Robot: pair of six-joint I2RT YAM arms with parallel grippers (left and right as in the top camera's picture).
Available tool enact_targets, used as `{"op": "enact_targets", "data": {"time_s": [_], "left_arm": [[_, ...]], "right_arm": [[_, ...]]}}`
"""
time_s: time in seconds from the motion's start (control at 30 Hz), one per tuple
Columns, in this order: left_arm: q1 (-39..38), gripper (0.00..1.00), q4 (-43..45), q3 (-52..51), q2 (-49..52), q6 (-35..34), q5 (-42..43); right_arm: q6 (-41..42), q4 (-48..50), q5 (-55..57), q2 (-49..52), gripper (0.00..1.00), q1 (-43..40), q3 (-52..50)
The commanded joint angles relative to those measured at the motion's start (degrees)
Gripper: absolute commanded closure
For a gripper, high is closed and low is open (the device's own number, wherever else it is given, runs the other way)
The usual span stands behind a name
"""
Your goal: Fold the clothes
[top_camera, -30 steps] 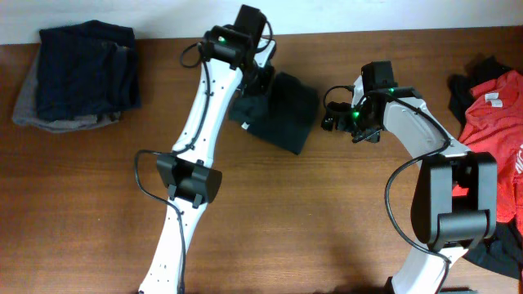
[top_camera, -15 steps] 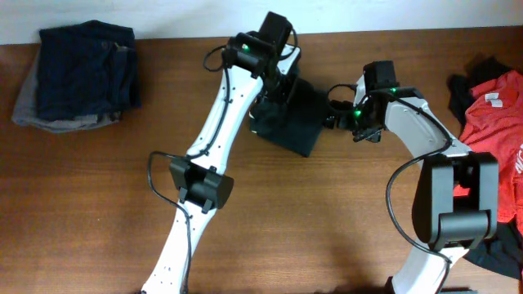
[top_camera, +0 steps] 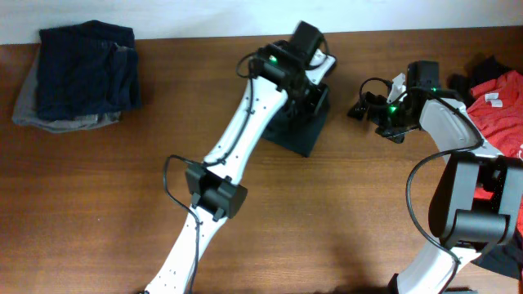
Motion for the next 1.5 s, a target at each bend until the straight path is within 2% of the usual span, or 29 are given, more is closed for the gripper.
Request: {"op": "enact_targets", "data": {"time_s": [0.0, 0.13, 0.23, 0.33, 0.4, 0.5, 0.57, 0.63, 0.83, 1.17, 1.23, 1.33, 1.4, 1.47], "left_arm": [[-1.3, 0.72, 0.0, 0.3, -3.6, 1.7, -3.6], [2.5, 0.70, -1.5, 0.3, -7.8, -1.2, -12.8], [7.6, 0.61, -2.2, 0.3, -11.9, -2.4, -15.3], [14.8, 0.47, -2.8, 0.3, -15.3, -2.4, -15.3], [18.9, 0.43, -3.4, 0.3, -16.1, -2.4, -15.3], [24.7, 0.25, -4.9, 0.2, -16.1, -2.4, -15.3], [28.4, 0.16, -6.0, 0.2, -15.8, -3.3, -15.3], [32.2, 0.02, -6.6, 0.2, -15.8, -4.6, -15.3], [40.2, 0.01, -8.0, 0.2, -15.8, -4.9, -15.1], [45.3, 0.01, -9.4, 0.2, -15.8, -4.9, -15.0], [45.1, 0.01, -9.4, 0.2, -15.8, -4.9, -15.0], [44.8, 0.01, -9.4, 0.2, -15.8, -4.9, -15.0], [44.7, 0.01, -9.4, 0.2, -15.8, -4.9, -15.1], [44.5, 0.01, -9.4, 0.2, -15.8, -4.9, -15.1]], "right_arm": [[-2.8, -0.3, -7.7, 0.3, 0.01, 0.0, -0.5], [-2.3, 0.3, -13.0, -0.7, 0.01, 0.0, -0.5], [0.9, 1.7, -15.9, -1.0, 0.01, 0.0, -0.5], [3.9, 4.5, -16.5, -1.0, 0.01, 0.2, -0.5], [4.0, 7.1, -20.3, -1.0, 0.01, 0.5, -0.5], [8.6, 11.9, -23.4, -1.0, 0.01, 2.8, -0.5], [11.4, 14.5, -22.0, -1.0, 0.01, 5.1, -0.5], [14.3, 16.3, -17.2, -1.0, 0.01, 8.5, -0.5], [19.9, 16.0, -2.1, -1.0, 0.01, 18.9, 0.8], [22.1, 16.0, 3.8, -0.8, 0.02, 22.7, 0.8], [22.1, 16.0, 5.0, -0.5, 0.08, 22.7, 0.8], [22.1, 16.5, 5.8, 0.0, 0.39, 22.7, 0.8], [22.1, 17.0, 5.7, 0.5, 0.53, 22.7, 0.8], [22.1, 17.1, 5.8, 1.0, 0.61, 22.7, 0.8]]}}
